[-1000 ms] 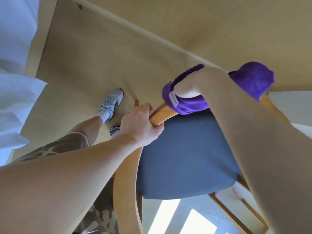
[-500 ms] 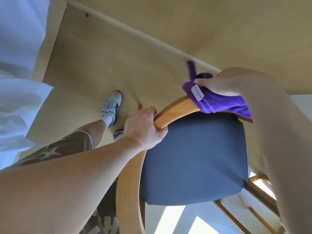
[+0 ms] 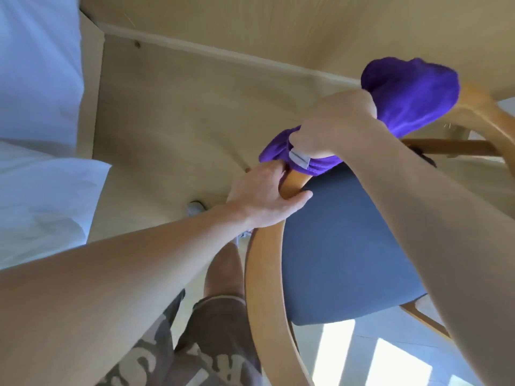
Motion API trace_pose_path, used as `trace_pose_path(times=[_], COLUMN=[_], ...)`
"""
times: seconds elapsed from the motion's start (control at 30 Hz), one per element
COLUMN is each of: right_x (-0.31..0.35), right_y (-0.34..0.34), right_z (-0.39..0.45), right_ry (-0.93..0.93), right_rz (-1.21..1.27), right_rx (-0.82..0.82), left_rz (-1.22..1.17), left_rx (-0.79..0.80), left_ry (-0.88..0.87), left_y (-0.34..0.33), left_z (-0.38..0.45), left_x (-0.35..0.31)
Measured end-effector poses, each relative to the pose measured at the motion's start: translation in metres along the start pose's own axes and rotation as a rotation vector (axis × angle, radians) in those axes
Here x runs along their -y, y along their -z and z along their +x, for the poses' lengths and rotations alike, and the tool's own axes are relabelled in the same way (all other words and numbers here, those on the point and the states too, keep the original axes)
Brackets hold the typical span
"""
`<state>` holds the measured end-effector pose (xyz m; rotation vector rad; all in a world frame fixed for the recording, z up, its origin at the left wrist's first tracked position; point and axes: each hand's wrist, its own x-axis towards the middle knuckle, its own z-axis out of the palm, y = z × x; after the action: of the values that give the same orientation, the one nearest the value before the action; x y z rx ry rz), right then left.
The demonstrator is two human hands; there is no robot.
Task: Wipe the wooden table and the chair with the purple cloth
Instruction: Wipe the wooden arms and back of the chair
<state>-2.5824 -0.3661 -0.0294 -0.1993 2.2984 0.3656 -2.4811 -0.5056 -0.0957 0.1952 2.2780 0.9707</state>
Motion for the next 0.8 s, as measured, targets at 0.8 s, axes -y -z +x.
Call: trace_pose_path(times=[0.8], right_x=[0.16], right_y=[-0.171], right_z=[-0.147], right_ry=[-0.354], right_rz=[1.058], right_rx=[-0.534], left_rz=[0.823], left_rx=[0.226], left_ry=[-0.793], left_y=[0.086], left_z=[-0.059], left_x=[0.014])
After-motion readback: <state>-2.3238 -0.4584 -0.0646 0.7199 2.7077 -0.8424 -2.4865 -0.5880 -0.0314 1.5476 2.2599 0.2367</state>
